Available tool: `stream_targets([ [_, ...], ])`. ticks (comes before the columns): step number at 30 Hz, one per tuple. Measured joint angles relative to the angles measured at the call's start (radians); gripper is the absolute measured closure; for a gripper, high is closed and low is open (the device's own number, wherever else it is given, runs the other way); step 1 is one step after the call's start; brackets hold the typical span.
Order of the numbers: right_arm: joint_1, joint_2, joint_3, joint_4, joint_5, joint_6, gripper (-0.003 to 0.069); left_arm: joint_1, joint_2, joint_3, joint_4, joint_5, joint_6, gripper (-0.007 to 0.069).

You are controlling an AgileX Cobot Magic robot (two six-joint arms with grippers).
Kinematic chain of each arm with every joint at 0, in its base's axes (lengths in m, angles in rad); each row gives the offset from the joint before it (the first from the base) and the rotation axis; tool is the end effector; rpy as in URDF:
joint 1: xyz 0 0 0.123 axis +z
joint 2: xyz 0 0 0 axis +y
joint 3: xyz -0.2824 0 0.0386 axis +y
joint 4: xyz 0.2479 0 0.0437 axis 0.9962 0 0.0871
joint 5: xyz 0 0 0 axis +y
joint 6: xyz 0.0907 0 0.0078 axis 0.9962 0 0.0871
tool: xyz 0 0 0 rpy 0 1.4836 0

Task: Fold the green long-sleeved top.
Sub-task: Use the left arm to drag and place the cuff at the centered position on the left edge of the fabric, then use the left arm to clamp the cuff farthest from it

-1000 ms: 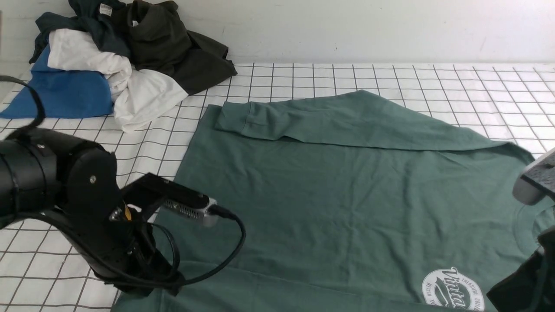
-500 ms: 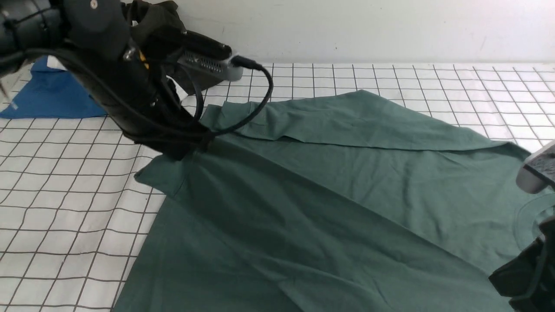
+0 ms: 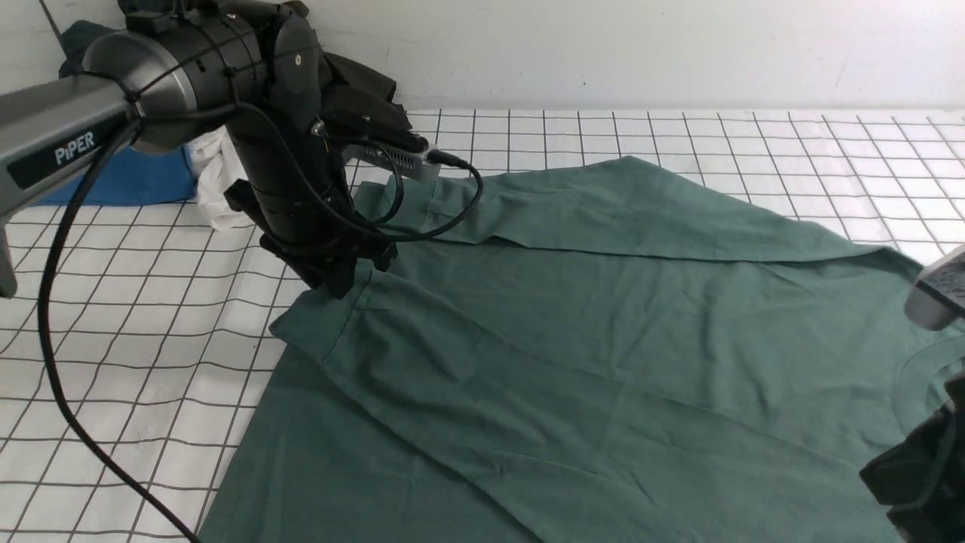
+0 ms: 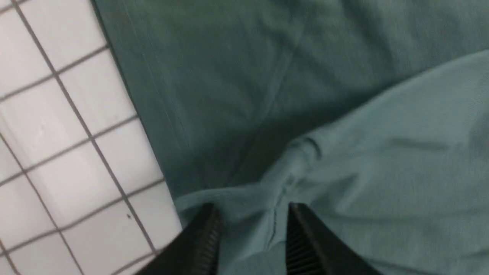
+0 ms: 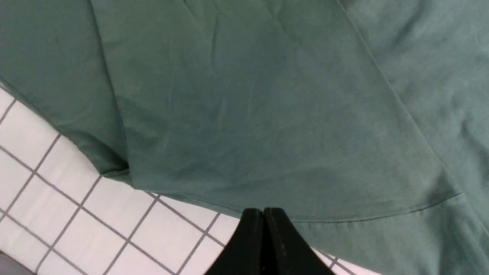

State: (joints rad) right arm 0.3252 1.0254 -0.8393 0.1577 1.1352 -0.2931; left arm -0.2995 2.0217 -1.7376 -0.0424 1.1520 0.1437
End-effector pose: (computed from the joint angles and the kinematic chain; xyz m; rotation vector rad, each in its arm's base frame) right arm 0.1553 0.0661 0.2966 -0.7951 2.6842 0.2240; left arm 0.4079 -0.1296 0.2441 0.6239 2.8550 -0.0846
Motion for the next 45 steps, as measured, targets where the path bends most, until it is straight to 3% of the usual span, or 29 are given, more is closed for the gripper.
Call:
stream_targets([
  [5,0.0,0.027,-0.076,-0.098,-0.025,0.096,0.0673,0.0,0.065,-0.14,0.0,-0.049,-0.064,0.0158],
  [8,0.0,0.064,-0.149,-0.158,-0.048,0.155,0.0673,0.0,0.141,-0.249,0.0,-0.086,-0.104,0.0105],
  [18,0.0,0.103,-0.206,-0.168,-0.084,0.183,0.0673,0.017,0.417,-0.51,0.001,-0.268,-0.217,0.0093],
  [25,0.0,0.103,-0.206,-0.168,-0.051,0.184,0.0673,0.073,0.518,-0.556,-0.013,-0.366,-0.315,0.0093],
  [34,0.0,0.103,-0.206,-0.168,-0.051,0.184,0.0673,0.075,0.551,-0.565,-0.141,-0.422,-0.221,0.0094],
  [39,0.0,0.103,-0.206,-0.168,-0.051,0.184,0.0673,0.075,0.552,-0.565,-0.189,-0.423,-0.162,0.0162],
  [43,0.0,0.103,-0.206,-0.168,-0.051,0.184,0.0673,0.075,0.554,-0.573,-0.199,-0.405,-0.151,0.033],
  [44,0.0,0.103,-0.206,-0.168,-0.051,0.184,0.0673,0.075,0.555,-0.574,-0.199,-0.403,-0.149,0.034],
  [45,0.0,0.103,-0.206,-0.168,-0.051,0.184,0.0673,0.075,0.556,-0.585,-0.194,-0.385,-0.144,0.0405],
])
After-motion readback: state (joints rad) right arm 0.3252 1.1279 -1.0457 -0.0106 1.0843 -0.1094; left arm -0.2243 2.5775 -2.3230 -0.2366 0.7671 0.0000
